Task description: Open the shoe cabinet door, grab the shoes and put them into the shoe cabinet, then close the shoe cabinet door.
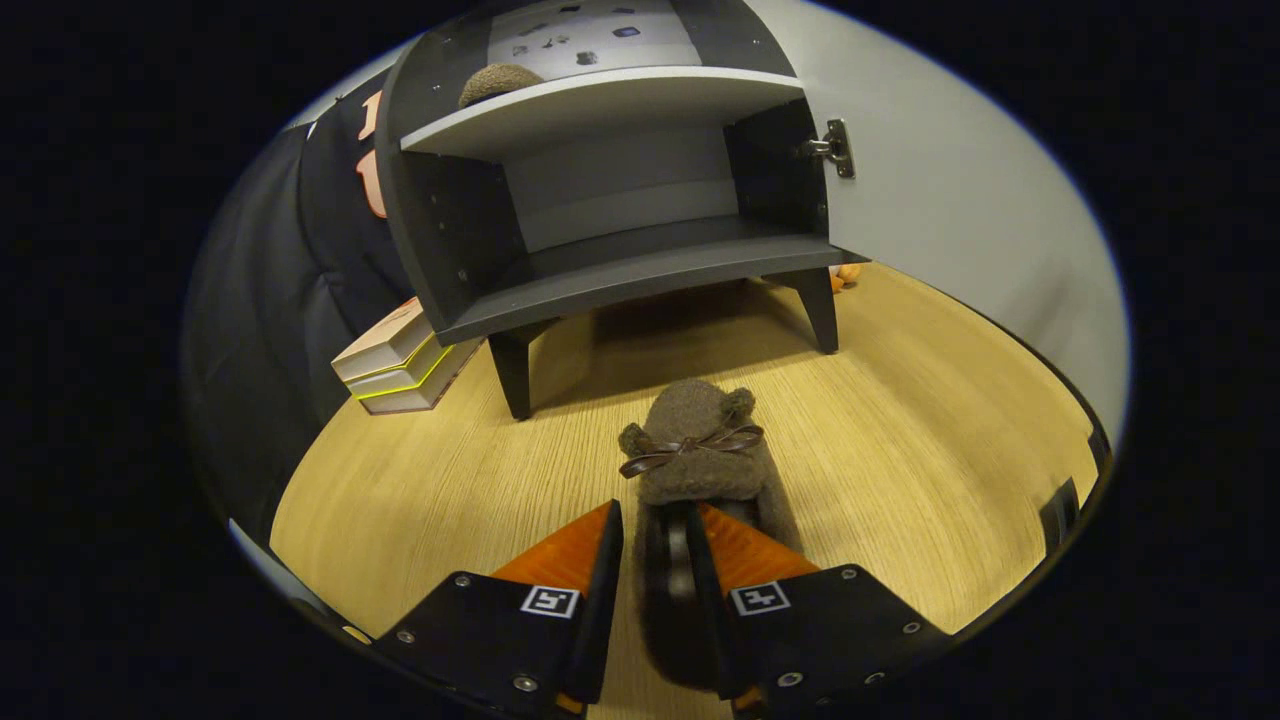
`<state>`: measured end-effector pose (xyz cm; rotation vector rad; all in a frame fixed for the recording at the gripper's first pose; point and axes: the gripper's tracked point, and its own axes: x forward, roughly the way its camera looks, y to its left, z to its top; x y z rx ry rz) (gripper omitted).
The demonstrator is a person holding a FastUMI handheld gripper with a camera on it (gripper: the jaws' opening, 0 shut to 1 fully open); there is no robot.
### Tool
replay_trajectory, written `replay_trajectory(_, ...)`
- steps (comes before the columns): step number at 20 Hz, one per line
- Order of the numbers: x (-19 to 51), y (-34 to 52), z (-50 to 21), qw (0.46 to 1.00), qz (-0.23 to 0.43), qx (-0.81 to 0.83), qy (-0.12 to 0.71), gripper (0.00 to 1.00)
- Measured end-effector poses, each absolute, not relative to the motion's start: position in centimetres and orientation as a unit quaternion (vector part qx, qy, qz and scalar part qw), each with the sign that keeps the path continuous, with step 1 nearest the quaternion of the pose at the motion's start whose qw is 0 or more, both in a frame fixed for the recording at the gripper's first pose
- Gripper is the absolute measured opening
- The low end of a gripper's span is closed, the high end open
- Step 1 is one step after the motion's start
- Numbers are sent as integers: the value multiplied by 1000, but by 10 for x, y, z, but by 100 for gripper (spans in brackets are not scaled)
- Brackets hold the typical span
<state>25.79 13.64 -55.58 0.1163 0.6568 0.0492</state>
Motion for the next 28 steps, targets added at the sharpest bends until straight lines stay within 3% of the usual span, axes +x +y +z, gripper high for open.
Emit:
replay_trajectory(3, 274, 142, -565, 944, 14, 56, 326, 33)
replay_trajectory(8, 284, 141, -571, 941, 0, 61, 333, 8)
replay_trajectory(10, 283, 140, -569, 940, -9, 54, 338, 4)
replay_trajectory(17, 268, 149, -515, 941, 10, 41, 335, 1)
replay_trajectory(28, 219, 129, -330, 968, 42, 39, 245, 1)
